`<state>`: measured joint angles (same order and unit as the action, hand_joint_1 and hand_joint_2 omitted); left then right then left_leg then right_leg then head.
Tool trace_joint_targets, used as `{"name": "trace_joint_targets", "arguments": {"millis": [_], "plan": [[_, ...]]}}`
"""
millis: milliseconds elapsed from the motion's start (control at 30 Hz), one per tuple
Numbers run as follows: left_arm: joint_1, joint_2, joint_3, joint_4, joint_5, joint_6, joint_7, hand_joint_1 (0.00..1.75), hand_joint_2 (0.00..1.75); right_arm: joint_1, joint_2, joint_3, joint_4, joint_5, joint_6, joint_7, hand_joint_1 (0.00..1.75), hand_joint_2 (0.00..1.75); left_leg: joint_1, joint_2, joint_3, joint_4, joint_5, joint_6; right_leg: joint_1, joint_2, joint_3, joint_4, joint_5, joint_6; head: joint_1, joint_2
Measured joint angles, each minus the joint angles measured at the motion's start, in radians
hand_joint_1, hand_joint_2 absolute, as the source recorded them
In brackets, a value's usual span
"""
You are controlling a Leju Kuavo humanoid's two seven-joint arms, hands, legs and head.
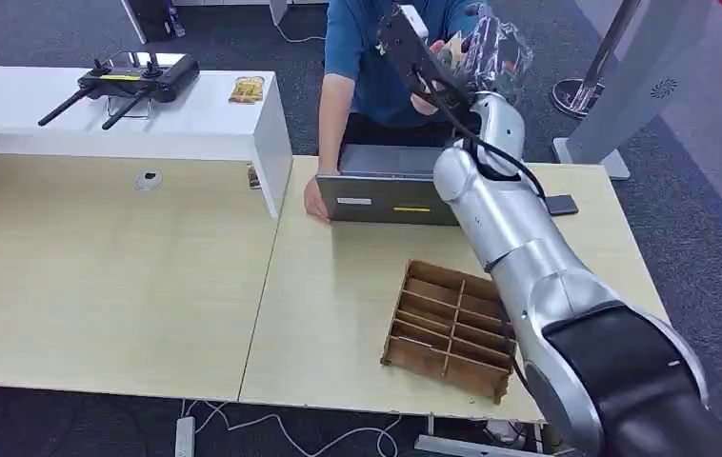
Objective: Pass the card to the sensor for recognition and then transmit it.
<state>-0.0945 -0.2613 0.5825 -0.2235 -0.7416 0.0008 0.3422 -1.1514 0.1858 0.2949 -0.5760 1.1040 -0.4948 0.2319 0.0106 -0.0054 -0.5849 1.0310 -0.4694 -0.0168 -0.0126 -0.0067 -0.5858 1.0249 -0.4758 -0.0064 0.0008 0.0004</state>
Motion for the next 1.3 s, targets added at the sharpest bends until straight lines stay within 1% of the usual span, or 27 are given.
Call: {"name": "trace_joint_targets", "arguments": {"millis": [267,500,733,833,867,933,967,1000,1033,1133,1200,1233,1300], "plan": [[0.0,0.0,0.0,0.0,0.003,0.0,0.0,0.0,0.0,0.006,0.01,0.0,-0.031,0.005,0.003,-0.029,0.0,1.75,0.0,0.0,0.0,0.0,0.0,0.0,0.0,0.0,0.0,0.0,0.0,0.0,0.0,0.0],[0.0,0.001,0.0,0.0,0.008,0.001,0.0,0.0,0.0,0.038,0.012,-0.006,-0.096,-0.019,-0.007,-0.074,0.0,1.75,0.0,0.0,0.0,0.0,0.0,0.0,0.0,0.0,0.0,0.0,0.0,0.0,0.0,0.0],[0.001,0.003,0.0,0.0,0.015,0.002,-0.003,0.0,0.0,0.098,0.012,-0.017,-0.191,-0.082,-0.021,-0.128,0.0,1.75,0.0,0.0,0.0,0.0,0.0,0.0,0.0,0.0,0.0,0.0,0.0,0.0,0.0,0.0],[0.003,0.003,0.0,0.0,0.021,0.003,-0.011,0.0,0.0,0.129,0.012,-0.021,-0.243,-0.136,-0.024,-0.164,0.0,1.75,0.0,0.0,0.0,0.0,0.0,0.0,0.0,0.0,0.0,0.0,0.0,0.0,0.0,0.0],[0.004,0.004,0.0,0.0,0.023,0.004,-0.014,0.0,0.0,0.142,0.012,-0.024,-0.262,-0.168,-0.016,-0.178,0.0,1.75,0.0,0.0,0.0,0.0,0.0,0.0,0.0,0.0,0.0,0.0,0.0,0.0,0.0,0.0],[0.005,0.005,0.0,0.0,0.027,0.006,-0.021,0.0,0.0,0.171,0.012,-0.033,-0.304,-0.298,0.037,-0.214,0.0,1.75,0.0,0.0,0.0,0.0,0.0,0.0,0.0,0.0,0.0,0.0,0.0,0.0,0.0,0.0],[0.006,0.006,0.001,0.0,0.033,0.009,-0.023,0.0,0.0,0.188,0.012,-0.041,-0.325,-0.383,0.07,-0.238,0.0,1.75,0.0,0.0,0.0,0.0,0.0,0.0,0.0,0.0,0.0,0.0,0.0,0.0,0.0,0.0],[0.007,0.006,0.001,0.0,0.039,0.012,-0.024,0.0,0.0,0.205,0.013,-0.051,-0.348,-0.5,0.113,-0.264,0.0,1.75,0.0,0.0,0.0,0.0,0.0,0.0,0.0,0.0,0.0,0.0,0.0,0.0,0.0,0.0],[0.007,0.006,0.002,0.0,0.042,0.015,-0.027,0.0,0.0,0.221,0.012,-0.059,-0.366,-0.592,0.14,-0.283,0.0,1.75,0.0,0.0,0.0,0.0,0.0,0.0,0.0,0.0,0.0,0.0,0.0,0.0,0.0,0.0],[0.009,0.008,0.008,0.0,0.054,0.024,-0.033,0.0,0.0,0.267,0.01,-0.077,-0.414,-0.801,0.192,-0.323,0.0,1.75,0.0,0.0,0.0,0.0,0.0,0.0,0.0,0.0,0.0,0.0,0.0,0.0,0.0,0.0],[0.012,0.008,0.012,0.0,0.064,0.031,-0.043,0.0,0.0,0.304,0.001,-0.085,-0.447,-0.919,0.227,-0.346,0.0,1.75,0.0,0.0,0.0,0.0,0.0,0.0,0.0,0.0,0.0,0.0,0.0,0.0,0.0,0.0],[0.014,0.008,0.013,0.0,0.066,0.033,-0.047,0.0,0.0,0.325,-0.006,-0.09,-0.465,-0.973,0.243,-0.358,0.0,1.75,0.0,0.0,0.0,0.0,0.0,0.0,0.0,0.0,0.0,0.0,0.0,0.0,0.0,0.0],[0.018,0.007,0.024,0.0,0.077,0.04,-0.059,0.0,0.0,0.372,-0.025,-0.091,-0.503,-1.032,0.241,-0.383,0.0,1.75,0.0,0.0,0.0,0.0,0.0,0.0,0.0,0.0,0.0,-0.001,0.0,0.0,0.001,0.0]]}}
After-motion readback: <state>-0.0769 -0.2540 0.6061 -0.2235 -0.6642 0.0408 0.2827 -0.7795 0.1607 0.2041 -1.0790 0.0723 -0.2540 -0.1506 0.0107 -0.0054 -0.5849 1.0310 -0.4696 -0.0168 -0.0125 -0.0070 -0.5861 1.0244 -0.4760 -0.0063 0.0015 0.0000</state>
